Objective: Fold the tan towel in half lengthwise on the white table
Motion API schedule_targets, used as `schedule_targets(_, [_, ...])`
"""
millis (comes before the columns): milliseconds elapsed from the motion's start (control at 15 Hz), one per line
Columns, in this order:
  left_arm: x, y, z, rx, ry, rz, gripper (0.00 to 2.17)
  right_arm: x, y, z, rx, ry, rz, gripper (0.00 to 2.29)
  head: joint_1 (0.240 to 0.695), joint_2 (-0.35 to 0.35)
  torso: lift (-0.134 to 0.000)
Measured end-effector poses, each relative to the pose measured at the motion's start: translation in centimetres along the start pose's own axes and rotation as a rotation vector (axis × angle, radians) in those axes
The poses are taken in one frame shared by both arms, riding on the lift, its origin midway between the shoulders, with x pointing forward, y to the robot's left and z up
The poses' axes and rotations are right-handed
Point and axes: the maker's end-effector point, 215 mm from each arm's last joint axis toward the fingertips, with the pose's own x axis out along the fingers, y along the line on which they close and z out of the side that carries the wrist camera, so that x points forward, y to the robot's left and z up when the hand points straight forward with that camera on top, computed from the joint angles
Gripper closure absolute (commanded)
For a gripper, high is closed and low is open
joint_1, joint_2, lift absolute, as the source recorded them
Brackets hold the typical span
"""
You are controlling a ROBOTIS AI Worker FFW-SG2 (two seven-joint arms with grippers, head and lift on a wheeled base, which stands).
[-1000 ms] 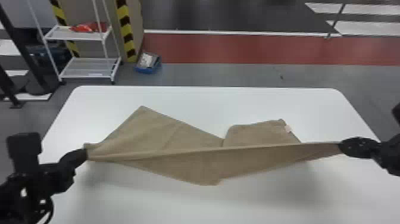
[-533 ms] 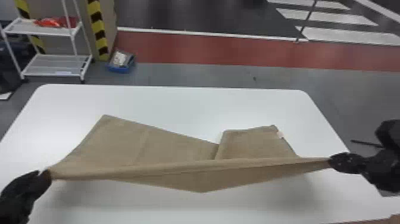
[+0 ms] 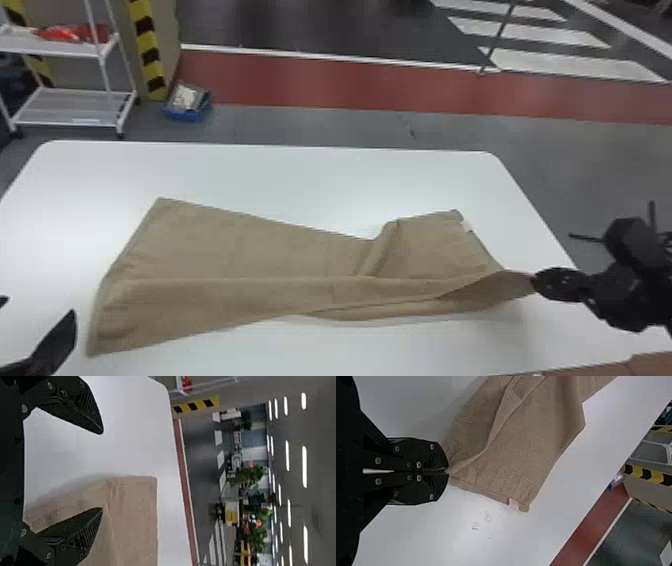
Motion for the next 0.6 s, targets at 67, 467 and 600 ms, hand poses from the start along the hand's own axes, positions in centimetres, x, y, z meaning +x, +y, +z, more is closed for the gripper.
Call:
schedule_targets(67, [-0.1, -1.6, 0.3, 0.081, -0.01, -0.066, 0.21, 0.2, 0.2, 0.0, 0.0, -0.001, 0.004, 2.04, 0.695, -0.245, -0.098])
schedule_targets(467, [0.4, -7.8, -2.0, 0.202, 0.109, -0.503, 0.27, 0.6, 1.1, 0.6, -0.007, -0.009, 0.018, 2.04, 0.695, -0.33, -0.098])
schedule_targets(600, [1.2, -7.9, -3.3, 0.196, 0.185, -0.573, 0.36, 0.6, 1.2, 0.7, -0.01, -0.01, 0.019, 2.04, 0.695, -0.328, -0.098])
